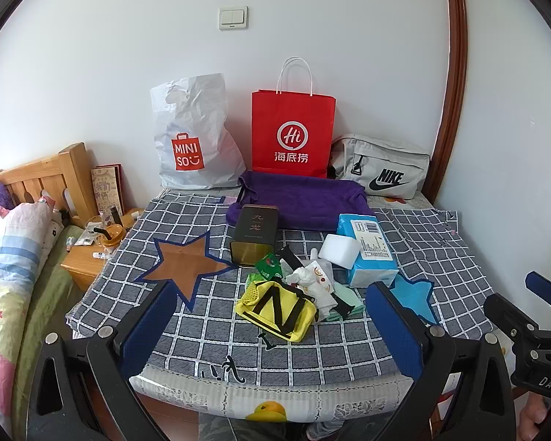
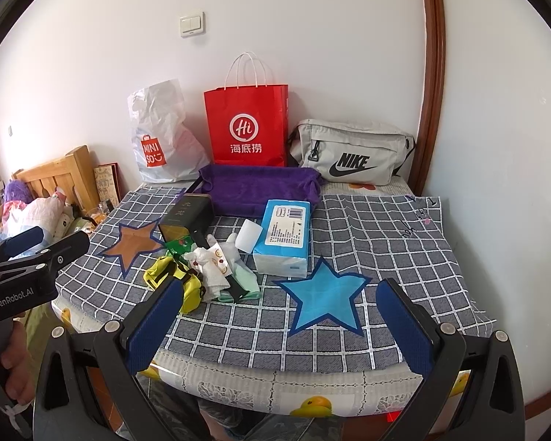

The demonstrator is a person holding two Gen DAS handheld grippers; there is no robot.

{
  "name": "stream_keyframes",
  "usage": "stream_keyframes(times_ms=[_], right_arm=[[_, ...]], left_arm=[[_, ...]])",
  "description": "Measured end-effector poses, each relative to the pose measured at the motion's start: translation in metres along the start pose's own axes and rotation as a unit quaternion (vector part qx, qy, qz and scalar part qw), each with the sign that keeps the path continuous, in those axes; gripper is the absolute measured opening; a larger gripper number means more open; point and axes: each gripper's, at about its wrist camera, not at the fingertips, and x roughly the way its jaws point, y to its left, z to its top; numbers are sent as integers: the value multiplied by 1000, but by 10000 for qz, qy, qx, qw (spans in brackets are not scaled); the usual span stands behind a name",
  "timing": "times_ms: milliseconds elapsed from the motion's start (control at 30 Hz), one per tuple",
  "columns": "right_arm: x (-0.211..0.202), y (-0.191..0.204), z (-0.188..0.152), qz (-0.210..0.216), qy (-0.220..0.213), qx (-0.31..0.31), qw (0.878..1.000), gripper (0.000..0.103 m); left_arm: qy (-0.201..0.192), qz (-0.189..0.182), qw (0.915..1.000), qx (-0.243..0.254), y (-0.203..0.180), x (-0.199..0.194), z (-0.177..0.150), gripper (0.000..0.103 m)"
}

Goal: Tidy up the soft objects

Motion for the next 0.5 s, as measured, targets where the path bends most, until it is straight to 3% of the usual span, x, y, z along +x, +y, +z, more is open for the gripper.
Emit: stream_keyframes(times_ms=[500], right_arm=[[-4, 2, 1, 7, -36, -21, 10000, 103]], left_arm=[[-7, 3, 10000, -18, 7, -1, 2, 103]])
